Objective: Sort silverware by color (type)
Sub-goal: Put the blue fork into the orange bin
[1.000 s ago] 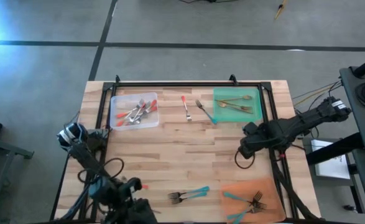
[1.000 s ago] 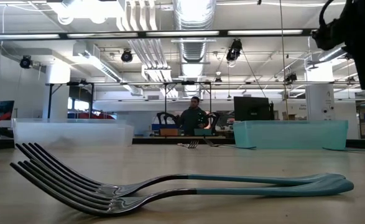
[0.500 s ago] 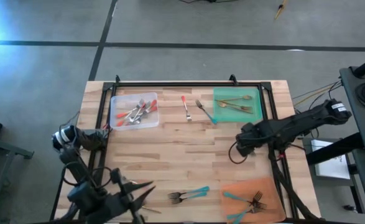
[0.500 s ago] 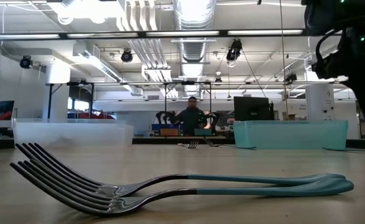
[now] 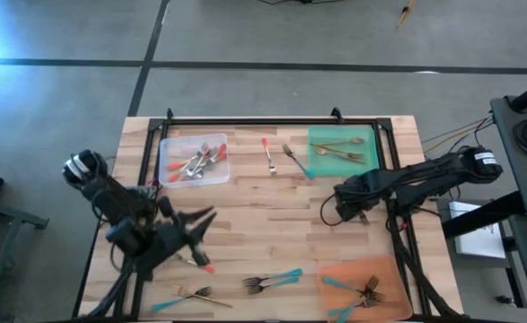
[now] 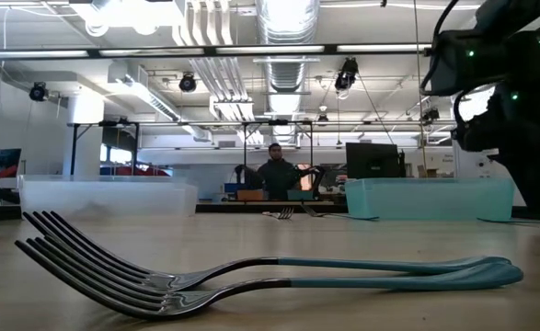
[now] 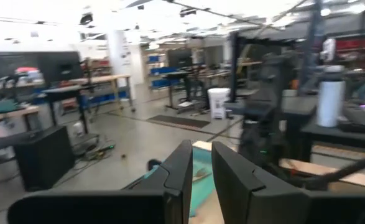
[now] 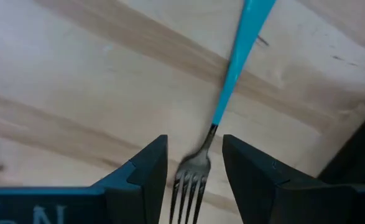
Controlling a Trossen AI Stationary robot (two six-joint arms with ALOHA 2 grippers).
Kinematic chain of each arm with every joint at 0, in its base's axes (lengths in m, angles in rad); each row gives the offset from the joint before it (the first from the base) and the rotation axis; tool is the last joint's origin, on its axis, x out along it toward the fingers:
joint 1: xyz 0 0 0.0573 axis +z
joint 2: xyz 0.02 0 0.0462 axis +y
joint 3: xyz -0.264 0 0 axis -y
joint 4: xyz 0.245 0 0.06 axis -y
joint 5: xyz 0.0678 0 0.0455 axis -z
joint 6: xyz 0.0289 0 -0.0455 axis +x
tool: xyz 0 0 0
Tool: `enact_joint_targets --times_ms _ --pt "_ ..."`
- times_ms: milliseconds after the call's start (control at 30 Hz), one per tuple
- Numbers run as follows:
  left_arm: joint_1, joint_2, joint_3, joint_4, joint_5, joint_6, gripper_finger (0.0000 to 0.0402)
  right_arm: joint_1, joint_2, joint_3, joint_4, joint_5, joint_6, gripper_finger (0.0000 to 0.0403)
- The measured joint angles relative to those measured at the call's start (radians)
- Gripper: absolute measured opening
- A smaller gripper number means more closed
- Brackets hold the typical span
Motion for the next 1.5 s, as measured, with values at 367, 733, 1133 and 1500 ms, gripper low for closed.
enact_joint_targets --times_ms 367,733,1133,1500 --pt "0.171 -0.167 -0.252 -0.004 0.029 -0.160 0.0045 -0.113 0.062 -0.046 0.072 0.002 -0.059 0.0132" --pt "0.201 -0.179 -0.266 -0.011 0.069 -0.152 0.0045 -0.188 0.093 -0.073 0.146 -0.027 -0.159 0.0041" --pt "0.203 -0.178 -0.233 -0.046 0.083 -0.157 0.0045 -0.217 0.046 -0.034 0.119 0.003 -0.266 0.0010" --pt "0.316 -0.179 -0.233 -0.345 0.225 -0.480 0.0040 -0.171 -0.133 0.173 0.122 0.020 -0.337 0.0009"
